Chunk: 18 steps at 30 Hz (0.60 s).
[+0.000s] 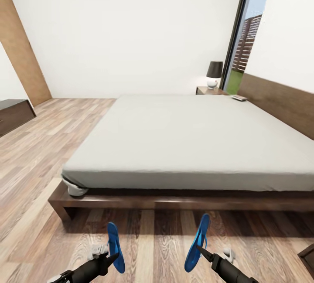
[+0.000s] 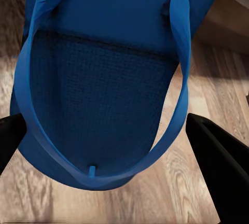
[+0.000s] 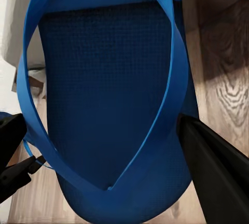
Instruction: In the bedroom, move the book from the bed onto either nightstand, and place the two sandals side by side next to the bed.
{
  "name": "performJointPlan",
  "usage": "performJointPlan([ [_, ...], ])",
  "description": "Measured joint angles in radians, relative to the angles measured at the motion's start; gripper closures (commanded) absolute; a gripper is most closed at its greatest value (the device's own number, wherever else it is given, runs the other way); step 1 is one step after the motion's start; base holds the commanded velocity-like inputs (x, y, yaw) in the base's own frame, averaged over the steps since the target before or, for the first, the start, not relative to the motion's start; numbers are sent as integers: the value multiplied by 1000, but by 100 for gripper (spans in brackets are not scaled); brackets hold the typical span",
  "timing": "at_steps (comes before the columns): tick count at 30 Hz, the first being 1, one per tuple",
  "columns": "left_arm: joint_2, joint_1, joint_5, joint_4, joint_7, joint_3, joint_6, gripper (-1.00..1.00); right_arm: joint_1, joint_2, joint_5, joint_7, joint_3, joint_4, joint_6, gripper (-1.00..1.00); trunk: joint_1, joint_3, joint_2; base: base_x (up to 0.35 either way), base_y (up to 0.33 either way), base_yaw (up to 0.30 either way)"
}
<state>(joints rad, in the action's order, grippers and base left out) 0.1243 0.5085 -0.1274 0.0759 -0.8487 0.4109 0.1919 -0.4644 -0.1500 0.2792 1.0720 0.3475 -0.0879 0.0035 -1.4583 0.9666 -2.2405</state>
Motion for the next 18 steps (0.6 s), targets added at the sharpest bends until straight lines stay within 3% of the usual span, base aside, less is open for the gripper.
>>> performJointPlan([
  [18,0,0,0,0,0,1,0,100,0,0,1,4,0,1,0,100,0,0,0,0,0,22],
])
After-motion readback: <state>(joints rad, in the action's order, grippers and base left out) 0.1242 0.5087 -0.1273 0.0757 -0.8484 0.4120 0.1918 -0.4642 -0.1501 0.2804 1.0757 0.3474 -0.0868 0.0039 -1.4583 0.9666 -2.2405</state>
